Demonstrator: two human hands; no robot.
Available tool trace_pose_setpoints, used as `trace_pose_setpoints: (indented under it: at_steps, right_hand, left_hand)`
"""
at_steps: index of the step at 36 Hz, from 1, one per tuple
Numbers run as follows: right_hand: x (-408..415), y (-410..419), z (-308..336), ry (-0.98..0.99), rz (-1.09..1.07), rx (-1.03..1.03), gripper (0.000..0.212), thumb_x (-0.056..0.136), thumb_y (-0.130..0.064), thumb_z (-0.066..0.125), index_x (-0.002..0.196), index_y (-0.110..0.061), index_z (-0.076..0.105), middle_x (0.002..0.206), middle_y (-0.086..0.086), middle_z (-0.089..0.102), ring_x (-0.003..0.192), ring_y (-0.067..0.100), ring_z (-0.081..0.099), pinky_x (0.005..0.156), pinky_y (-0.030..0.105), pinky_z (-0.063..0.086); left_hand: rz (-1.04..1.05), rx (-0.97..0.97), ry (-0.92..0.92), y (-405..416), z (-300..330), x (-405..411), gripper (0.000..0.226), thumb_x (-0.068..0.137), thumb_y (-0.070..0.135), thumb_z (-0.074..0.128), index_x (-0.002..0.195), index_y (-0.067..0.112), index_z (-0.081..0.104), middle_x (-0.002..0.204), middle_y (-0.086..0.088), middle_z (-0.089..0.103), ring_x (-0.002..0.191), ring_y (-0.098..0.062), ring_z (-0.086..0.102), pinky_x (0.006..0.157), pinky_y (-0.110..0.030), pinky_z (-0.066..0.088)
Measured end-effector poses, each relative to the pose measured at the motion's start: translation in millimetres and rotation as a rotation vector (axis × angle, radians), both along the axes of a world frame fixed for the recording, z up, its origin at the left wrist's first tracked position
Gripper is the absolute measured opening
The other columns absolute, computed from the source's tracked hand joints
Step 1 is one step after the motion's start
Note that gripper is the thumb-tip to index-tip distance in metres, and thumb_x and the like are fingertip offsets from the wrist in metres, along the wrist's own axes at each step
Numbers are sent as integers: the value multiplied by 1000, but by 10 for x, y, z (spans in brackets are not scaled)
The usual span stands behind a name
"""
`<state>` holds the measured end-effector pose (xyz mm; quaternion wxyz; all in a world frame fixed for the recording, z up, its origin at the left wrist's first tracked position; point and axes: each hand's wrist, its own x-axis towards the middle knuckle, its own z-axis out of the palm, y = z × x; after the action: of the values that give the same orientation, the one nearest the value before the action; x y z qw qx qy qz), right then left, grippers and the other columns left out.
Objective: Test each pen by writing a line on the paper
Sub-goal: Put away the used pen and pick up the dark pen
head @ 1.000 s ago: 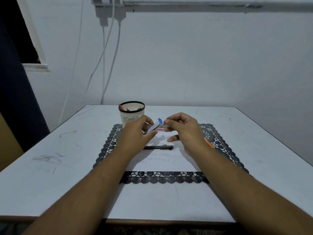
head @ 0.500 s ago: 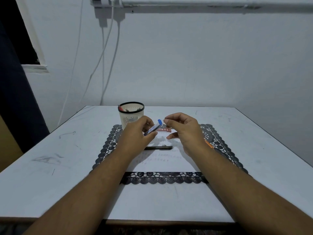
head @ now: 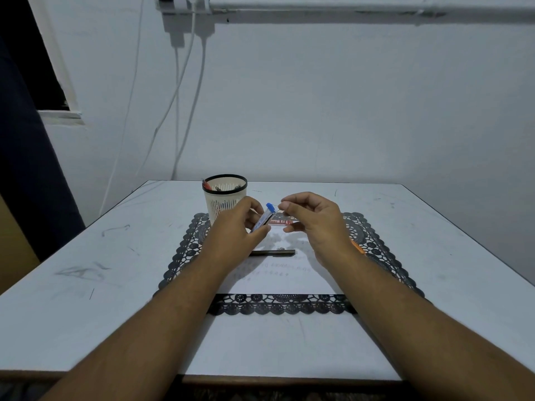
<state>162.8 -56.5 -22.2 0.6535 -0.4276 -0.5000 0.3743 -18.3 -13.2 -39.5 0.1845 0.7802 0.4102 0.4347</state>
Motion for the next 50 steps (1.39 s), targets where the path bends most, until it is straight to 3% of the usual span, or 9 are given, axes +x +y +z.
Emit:
trace_pose_setpoints:
  at_steps: [5,8,11,16,19,25,35,43,50]
  right_hand:
    - [5,-16,30,72,-28,45,8,91,-8,77,88,-15,79,90,6,75,86,18,69,63,32,60]
    - [33,-19,71,211,-15,45,4,92,-7,75,91,-10,76,90,8,75,82,20,69,58,31,60]
    - [80,-9,104,364,-28,27,4,95,-6,71,92,-9,72,86,8,75,75,20,70,56,30,59]
    - [183,29,82,515,-66,-51,3,95,-8,73,98,-8,71,84,7,74,69,22,70,53,31,59]
    - [219,43,44,517,-84,-111,10,95,-11,74,103,-7,70,88,8,73,71,25,71,56,31,60]
    - [216,43,32,496,-82,-132,10,95,-11,74,103,-7,70,86,7,70,68,24,72,54,30,59]
    - [211,71,10,441,-51,-161,11,97,-10,72,106,-5,71,87,8,68,68,23,71,58,32,61]
    - [197,98,-14,410,-20,-177,6,97,-6,70,102,-3,70,84,9,68,62,21,69,57,31,60]
    - [203,99,-32,398,-18,-186,7,97,-8,71,103,-4,71,84,9,70,66,23,70,59,31,62]
  left_hand:
    - [-32,-23,1,-6,-12,14,25,88,23,80,104,28,61,88,9,73,78,-3,67,64,-10,49]
    - [-24,-36,-26,10,-34,30,26,88,22,80,105,29,62,85,7,72,75,-6,67,65,-18,54]
    - [-44,-104,-137,18,-45,44,36,89,19,80,117,29,59,81,0,74,69,-15,71,66,-35,62]
    - [77,-103,-235,71,-62,45,49,90,24,79,132,28,54,76,-4,70,61,-13,71,62,-36,61]
    - [178,-28,-168,131,-89,24,49,89,35,79,131,35,53,77,3,69,65,-15,70,67,-42,61]
    - [199,5,-148,102,-65,32,47,90,39,77,130,35,54,77,6,70,65,-12,69,70,-40,60]
    - [117,16,-321,-19,17,63,43,92,29,76,130,30,56,78,4,69,72,-19,70,68,-46,62]
    - [182,47,-351,-42,62,46,39,93,27,75,128,31,58,79,8,68,72,-14,72,70,-47,62]
    - [206,69,-267,-77,55,78,44,91,34,75,132,33,57,82,11,71,70,-10,71,70,-43,60]
